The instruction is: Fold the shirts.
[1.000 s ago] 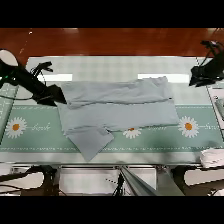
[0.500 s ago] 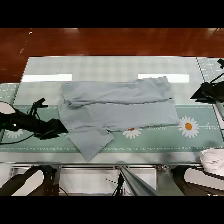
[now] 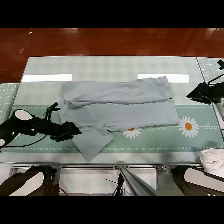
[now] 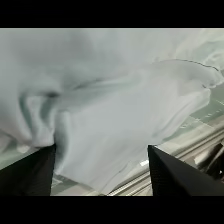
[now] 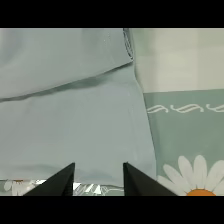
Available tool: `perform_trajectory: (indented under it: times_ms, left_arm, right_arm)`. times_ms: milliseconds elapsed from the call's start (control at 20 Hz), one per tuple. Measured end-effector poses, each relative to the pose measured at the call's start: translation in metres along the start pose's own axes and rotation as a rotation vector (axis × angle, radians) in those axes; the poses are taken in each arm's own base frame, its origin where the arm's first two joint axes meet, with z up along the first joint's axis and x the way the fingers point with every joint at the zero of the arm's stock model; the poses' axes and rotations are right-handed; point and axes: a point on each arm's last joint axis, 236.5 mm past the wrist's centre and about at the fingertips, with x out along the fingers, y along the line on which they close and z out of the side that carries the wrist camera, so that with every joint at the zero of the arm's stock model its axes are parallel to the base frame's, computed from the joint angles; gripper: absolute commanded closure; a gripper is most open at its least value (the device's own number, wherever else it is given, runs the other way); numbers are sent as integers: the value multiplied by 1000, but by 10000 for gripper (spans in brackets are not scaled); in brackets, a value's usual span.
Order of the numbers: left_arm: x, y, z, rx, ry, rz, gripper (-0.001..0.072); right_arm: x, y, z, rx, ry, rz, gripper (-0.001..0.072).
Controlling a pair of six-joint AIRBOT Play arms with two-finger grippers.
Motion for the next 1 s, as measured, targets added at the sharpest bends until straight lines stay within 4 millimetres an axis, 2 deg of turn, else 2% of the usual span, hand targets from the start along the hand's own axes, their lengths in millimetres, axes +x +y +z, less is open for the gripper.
perform_trajectory:
  times_ms: [50,150,250,300,400,550,650,700,850,1000]
  left_arm:
    - [4,1,-2,-9,17,0,63]
    - [11,4,-1,-24,27,3,353]
    - [14,6,0,-30,28,9,365]
    - [16,6,1,-35,26,6,453]
    - [17,9,8,-38,1,14,686]
    - [18,8,11,-38,-10,9,684]
    - [18,7,11,-37,-11,6,685]
    - [18,7,12,-35,-12,6,684]
    - [18,6,11,-22,-11,2,685]
    - [18,6,11,-11,-8,0,685]
  right_arm:
    - [0,1,1,-1,-4,4,320]
    - [-2,2,1,-5,-12,3,321]
    - [-5,5,3,-11,-26,2,321]
    - [-7,6,4,-14,-34,1,321]
    - [-11,8,5,-20,-47,-2,321]
    - [-13,4,3,-26,-48,-23,320]
    - [-13,-9,-4,-7,-26,-63,316]
    - [-11,-16,-10,12,-12,-75,278]
    - [0,-36,-35,113,40,-61,260]
    - [20,-43,-67,190,108,-12,260]
